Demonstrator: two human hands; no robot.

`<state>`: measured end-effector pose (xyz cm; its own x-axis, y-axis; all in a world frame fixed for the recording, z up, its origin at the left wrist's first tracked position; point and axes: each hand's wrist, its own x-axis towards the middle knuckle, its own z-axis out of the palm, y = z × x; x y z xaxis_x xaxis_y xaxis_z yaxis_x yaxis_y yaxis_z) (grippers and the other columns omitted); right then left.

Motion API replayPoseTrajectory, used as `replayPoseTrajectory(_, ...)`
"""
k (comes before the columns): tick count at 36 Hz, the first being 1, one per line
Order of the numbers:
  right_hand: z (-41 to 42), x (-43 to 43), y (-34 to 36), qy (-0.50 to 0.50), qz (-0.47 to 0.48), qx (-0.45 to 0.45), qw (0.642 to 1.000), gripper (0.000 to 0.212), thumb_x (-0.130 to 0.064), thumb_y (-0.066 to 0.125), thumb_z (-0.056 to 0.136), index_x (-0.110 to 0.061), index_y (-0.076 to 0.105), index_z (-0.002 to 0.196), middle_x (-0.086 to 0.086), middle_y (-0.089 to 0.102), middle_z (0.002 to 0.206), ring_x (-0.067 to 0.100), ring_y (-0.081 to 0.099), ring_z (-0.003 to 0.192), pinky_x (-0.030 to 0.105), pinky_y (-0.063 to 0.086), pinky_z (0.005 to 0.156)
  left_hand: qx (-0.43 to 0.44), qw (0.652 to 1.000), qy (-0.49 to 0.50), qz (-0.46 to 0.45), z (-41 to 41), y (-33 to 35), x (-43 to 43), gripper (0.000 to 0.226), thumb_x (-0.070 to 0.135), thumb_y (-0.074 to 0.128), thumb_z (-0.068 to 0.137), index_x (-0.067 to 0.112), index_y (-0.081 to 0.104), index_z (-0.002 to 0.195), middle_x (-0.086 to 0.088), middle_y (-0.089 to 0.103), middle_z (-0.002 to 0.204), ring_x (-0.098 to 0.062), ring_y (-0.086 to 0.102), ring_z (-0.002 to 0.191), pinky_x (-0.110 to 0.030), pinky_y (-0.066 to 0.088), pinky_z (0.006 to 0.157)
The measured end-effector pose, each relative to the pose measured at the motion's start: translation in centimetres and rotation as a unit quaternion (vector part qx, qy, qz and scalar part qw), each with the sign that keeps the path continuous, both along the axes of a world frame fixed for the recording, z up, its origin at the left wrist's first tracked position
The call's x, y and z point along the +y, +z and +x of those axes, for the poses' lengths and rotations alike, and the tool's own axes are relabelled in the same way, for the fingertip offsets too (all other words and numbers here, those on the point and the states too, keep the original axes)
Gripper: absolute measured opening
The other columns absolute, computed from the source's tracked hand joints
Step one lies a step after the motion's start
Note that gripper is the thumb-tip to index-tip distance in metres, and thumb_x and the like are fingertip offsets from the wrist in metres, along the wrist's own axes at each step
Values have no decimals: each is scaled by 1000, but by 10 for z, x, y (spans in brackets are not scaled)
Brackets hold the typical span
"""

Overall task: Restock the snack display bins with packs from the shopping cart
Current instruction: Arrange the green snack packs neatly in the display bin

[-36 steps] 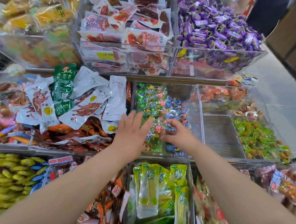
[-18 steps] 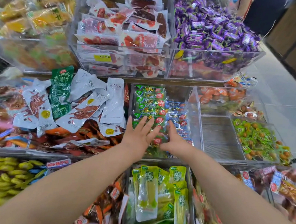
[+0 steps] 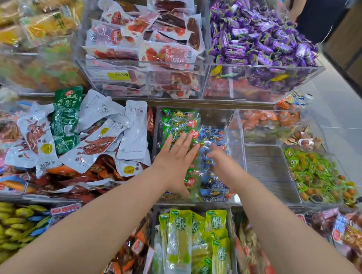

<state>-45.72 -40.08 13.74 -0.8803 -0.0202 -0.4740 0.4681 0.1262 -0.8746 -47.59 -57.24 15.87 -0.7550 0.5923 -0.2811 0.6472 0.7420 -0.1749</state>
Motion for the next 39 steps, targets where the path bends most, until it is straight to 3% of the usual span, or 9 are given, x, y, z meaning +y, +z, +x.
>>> replayPoseTrajectory(6, -43, -14, 8, -61, 44, 4, 997, 57, -38, 43, 96, -31, 23, 149, -5, 22, 156, 21, 23, 142, 44, 21, 115, -39, 997, 29, -54, -6, 0, 7, 138, 80, 62, 61, 19, -28, 147, -22, -20, 157, -39, -18, 145, -60, -7, 115)
replayPoseTrajectory(11, -69, -36, 7, -40, 59, 14, 997, 57, -45, 33, 100, -22, 21, 150, 0, 25, 155, 22, 25, 141, 33, 24, 106, -36, 994, 34, -92, -2, 1, 9, 134, 85, 56, 61, 24, -27, 147, -31, -6, 156, -47, 0, 145, -66, -2, 113)
replayPoseTrajectory(16, -77, -38, -4, -20, 90, -11, 996, 54, -43, 35, 99, -12, 36, 144, 7, 38, 148, 22, 42, 129, 36, 31, 106, -50, 997, 28, -44, -15, 0, 1, 138, 89, 56, 53, 26, -19, 150, -25, -30, 152, -40, -33, 138, -66, -19, 106)
replayPoseTrajectory(20, -85, -25, -1, 35, 89, -45, 994, 61, -59, 39, 92, -16, 51, 133, 0, 55, 123, 17, 50, 106, 31, 37, 93, -64, 998, 24, -14, -25, -5, -2, 148, 90, 58, 47, 23, -29, 146, -22, -34, 151, -39, -38, 136, -59, -23, 107)
replayPoseTrajectory(22, -96, -23, -1, -31, 77, -50, 995, 65, -62, 39, 90, -16, 50, 134, 6, 54, 129, 23, 51, 115, 35, 37, 99, -73, 997, 21, -5, -27, -7, -2, 148, 90, 59, 47, 26, -33, 143, -22, -35, 150, -39, -38, 136, -58, -23, 106)
replayPoseTrajectory(25, -109, -34, 0, -98, 65, -18, 993, 53, -45, 38, 98, -13, 44, 139, 8, 47, 141, 24, 47, 123, 31, 34, 94, -75, 997, 16, 1, -28, -9, -4, 146, 90, 58, 48, 27, -32, 144, -23, -33, 151, -39, -35, 138, -58, -20, 109)
replayPoseTrajectory(29, -119, -44, -6, -80, 31, -20, 996, 45, -35, 37, 100, -12, 46, 137, 8, 51, 135, 19, 47, 108, 34, 36, 92, -64, 998, 15, 10, -28, -13, -11, 147, 92, 56, 47, 25, -28, 147, -20, -30, 153, -35, -32, 140, -50, -24, 108)
replayPoseTrajectory(35, -117, -21, -11, -26, -36, -67, 997, 58, -49, 40, 96, -18, 34, 146, 2, 34, 151, 21, 33, 137, 43, 23, 115, -69, 998, 14, 9, -31, -19, -14, 151, 96, 51, 43, 20, -32, 144, -14, -34, 153, -29, -38, 137, -47, -26, 109)
replayPoseTrajectory(39, -105, -8, -12, -110, -52, -60, 991, 45, -45, 41, 98, -13, 50, 128, 3, 56, 113, 18, 51, 100, 33, 41, 95, -69, 997, 24, -12, -33, -14, -10, 154, 98, 50, 40, 21, -36, 141, -14, -35, 152, -30, -37, 138, -49, -24, 110)
